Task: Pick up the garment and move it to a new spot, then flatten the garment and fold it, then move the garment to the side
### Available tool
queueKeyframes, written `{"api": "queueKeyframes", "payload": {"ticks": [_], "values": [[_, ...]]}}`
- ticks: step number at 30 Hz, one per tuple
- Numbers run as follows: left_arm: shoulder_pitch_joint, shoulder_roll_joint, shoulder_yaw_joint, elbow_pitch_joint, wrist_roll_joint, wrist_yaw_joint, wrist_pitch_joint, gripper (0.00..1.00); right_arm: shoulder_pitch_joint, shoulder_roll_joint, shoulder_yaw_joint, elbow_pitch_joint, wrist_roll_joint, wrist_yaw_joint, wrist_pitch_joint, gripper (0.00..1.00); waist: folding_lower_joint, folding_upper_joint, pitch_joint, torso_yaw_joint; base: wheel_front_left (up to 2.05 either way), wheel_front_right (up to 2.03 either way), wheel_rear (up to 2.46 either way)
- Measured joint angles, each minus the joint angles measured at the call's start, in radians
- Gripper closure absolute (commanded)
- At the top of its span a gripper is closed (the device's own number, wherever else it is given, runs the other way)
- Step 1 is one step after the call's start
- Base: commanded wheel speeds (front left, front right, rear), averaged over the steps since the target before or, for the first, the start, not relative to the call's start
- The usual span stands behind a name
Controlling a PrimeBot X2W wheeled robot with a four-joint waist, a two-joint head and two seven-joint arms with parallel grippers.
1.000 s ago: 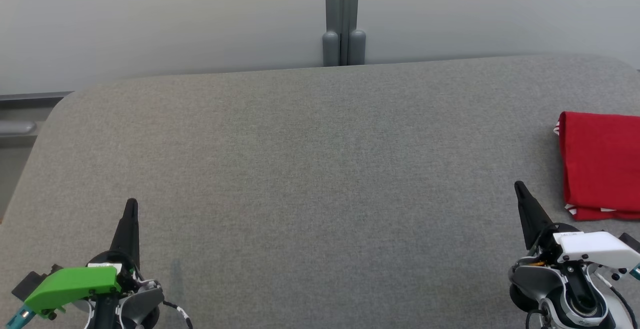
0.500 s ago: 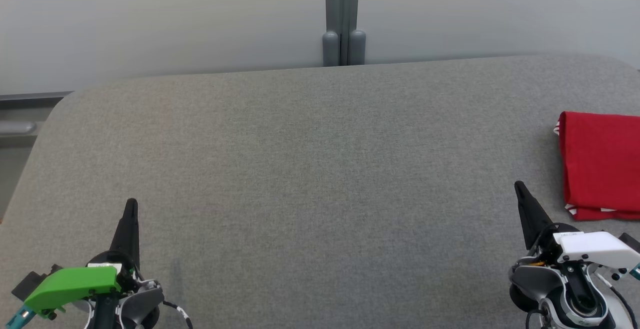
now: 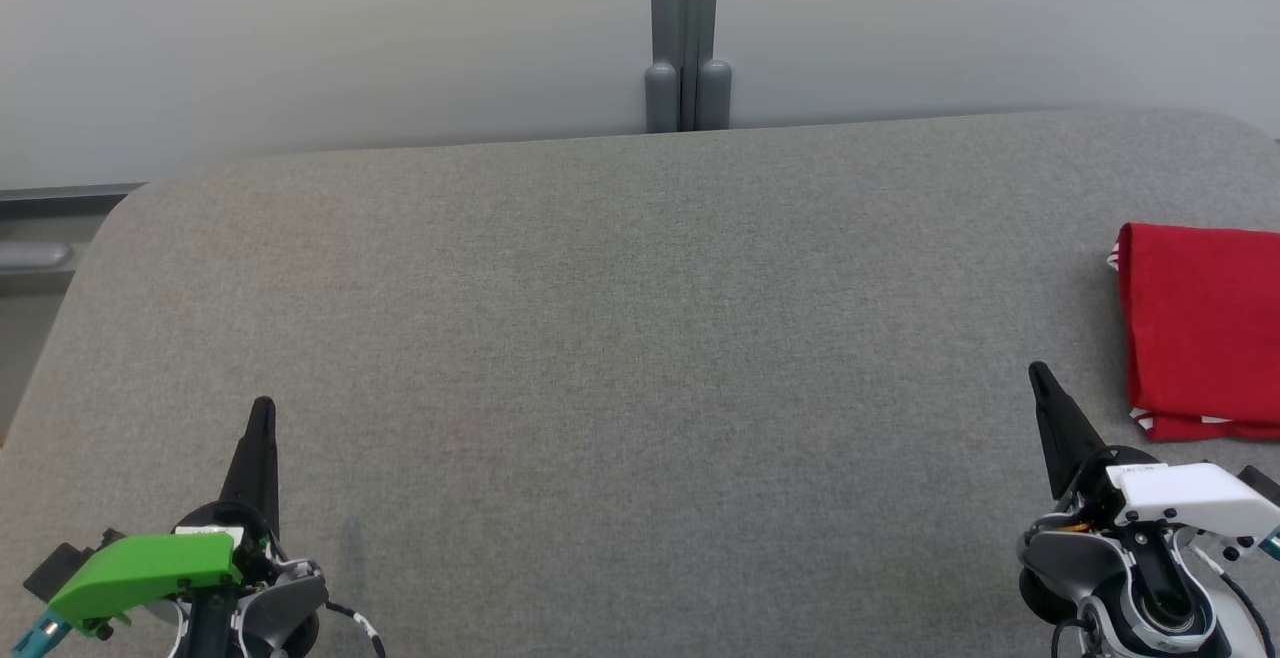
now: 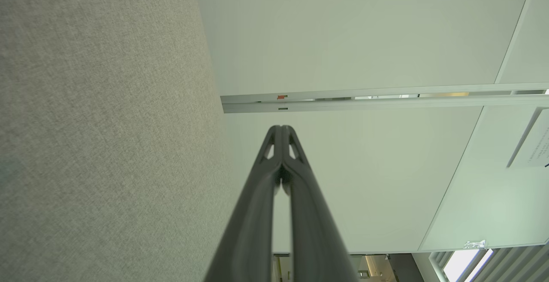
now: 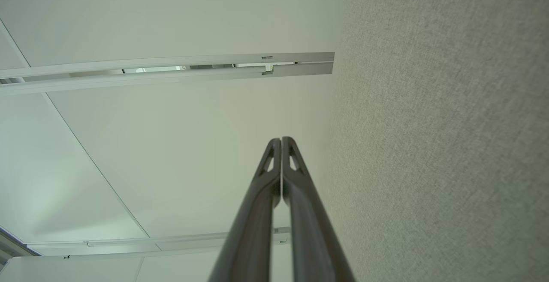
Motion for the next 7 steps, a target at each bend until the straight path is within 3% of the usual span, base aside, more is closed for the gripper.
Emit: {"api": "queueKeyframes", "payload": {"ticks": [7], "values": [[0.000, 0.000, 0.000, 0.000, 0.000, 0.000, 0.000, 1.00, 0.000, 0.000, 0.000, 0.000, 0.000, 0.000, 0.000, 1.00, 0.0000, 0.0000, 0.000, 0.000, 0.00, 0.00, 0.00]]}}
